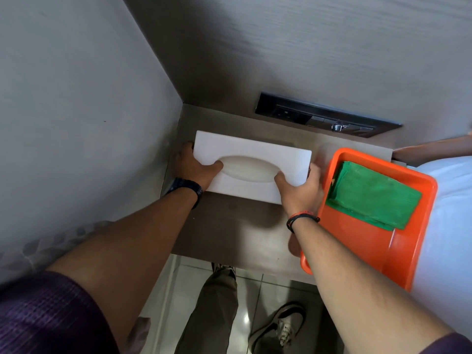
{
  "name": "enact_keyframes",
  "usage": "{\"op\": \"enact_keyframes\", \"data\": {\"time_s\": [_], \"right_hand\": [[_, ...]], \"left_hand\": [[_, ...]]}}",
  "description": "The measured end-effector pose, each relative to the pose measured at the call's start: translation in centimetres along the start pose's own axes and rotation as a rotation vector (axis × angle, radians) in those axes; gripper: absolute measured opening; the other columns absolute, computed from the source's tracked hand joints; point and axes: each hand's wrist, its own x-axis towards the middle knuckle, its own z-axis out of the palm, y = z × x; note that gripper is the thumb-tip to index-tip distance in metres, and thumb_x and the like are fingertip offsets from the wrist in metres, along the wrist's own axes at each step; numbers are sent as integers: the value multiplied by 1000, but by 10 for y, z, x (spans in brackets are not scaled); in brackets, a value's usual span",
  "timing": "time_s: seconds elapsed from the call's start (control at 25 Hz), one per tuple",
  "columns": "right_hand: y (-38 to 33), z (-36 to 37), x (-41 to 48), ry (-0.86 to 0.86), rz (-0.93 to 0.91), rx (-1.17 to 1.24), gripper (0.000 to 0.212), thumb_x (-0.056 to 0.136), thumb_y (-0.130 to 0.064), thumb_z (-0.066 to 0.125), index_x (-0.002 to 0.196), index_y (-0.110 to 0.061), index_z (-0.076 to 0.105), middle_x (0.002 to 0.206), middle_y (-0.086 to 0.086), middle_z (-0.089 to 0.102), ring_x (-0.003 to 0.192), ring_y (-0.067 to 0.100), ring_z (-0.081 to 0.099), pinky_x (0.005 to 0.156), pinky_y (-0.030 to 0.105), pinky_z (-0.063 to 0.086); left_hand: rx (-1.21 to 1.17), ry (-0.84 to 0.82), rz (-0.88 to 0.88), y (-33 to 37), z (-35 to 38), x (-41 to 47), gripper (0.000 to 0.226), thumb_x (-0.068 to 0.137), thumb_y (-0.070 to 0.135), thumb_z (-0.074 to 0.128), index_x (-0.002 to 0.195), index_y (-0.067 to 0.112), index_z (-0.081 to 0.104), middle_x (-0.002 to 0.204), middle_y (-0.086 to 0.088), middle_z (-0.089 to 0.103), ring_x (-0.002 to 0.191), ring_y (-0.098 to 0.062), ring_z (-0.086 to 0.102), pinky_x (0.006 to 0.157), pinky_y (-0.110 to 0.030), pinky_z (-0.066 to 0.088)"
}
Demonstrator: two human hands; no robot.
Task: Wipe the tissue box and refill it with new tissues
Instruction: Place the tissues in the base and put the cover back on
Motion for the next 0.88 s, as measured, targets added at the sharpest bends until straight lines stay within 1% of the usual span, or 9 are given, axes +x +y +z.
{"op": "enact_keyframes", "data": {"time_s": [0.12, 0.2, 0.32, 0.52, 0.6, 0.76, 0.88], "right_hand": [[-2, -2, -1, 25, -5, -6, 57, 62, -42, 74, 112, -27, 51, 95, 3, 70, 83, 29, 65, 70, 37, 54], [-2, -2, 0, 45, -23, 5, 59, 60, -42, 74, 111, -26, 51, 97, 3, 69, 84, 27, 64, 70, 36, 53], [-2, -2, 2, 73, -27, 22, 60, 57, -44, 73, 110, -26, 51, 99, 3, 68, 86, 26, 64, 72, 39, 54], [1, -5, 7, 35, -23, 32, 61, 58, -42, 76, 112, -25, 50, 101, 3, 66, 87, 25, 63, 74, 40, 55], [0, -5, 10, 5, -30, 32, 61, 60, -40, 76, 113, -25, 49, 103, 3, 66, 88, 24, 63, 74, 38, 54], [1, -2, 14, -64, -21, 47, 61, 66, -37, 76, 118, -25, 47, 108, 3, 66, 89, 22, 63, 71, 29, 48], [3, -2, 17, -85, -23, 45, 59, 71, -42, 75, 121, -26, 48, 106, -2, 67, 86, 18, 63, 71, 26, 47]], "left_hand": [[-12, -13, -8, -1, 1, 2, 68, 66, 34, 76, 124, 17, 44, 122, -8, 51, 104, -25, 51, 82, -34, 46], [-25, -19, -11, -1, 2, 4, 70, 65, 35, 77, 125, 17, 44, 121, -7, 51, 102, -23, 52, 78, -32, 46], [-37, -34, -4, 0, 4, 8, 70, 63, 38, 78, 122, 19, 46, 118, -6, 53, 95, -20, 53, 71, -29, 43], [-68, -53, -16, -3, 8, 12, 71, 60, 41, 79, 120, 22, 45, 117, -6, 54, 96, -22, 55, 77, -34, 49], [-80, -49, -15, -5, 8, 14, 72, 58, 43, 79, 119, 23, 45, 117, -5, 53, 96, -22, 55, 78, -36, 50], [-89, -16, 14, -6, 9, 14, 72, 59, 40, 80, 118, 21, 45, 114, -2, 53, 95, -19, 54, 71, -28, 44], [-150, -37, -4, -4, 8, 15, 69, 62, 37, 82, 118, 21, 46, 102, 8, 53, 88, -13, 54, 60, -19, 40]]}}
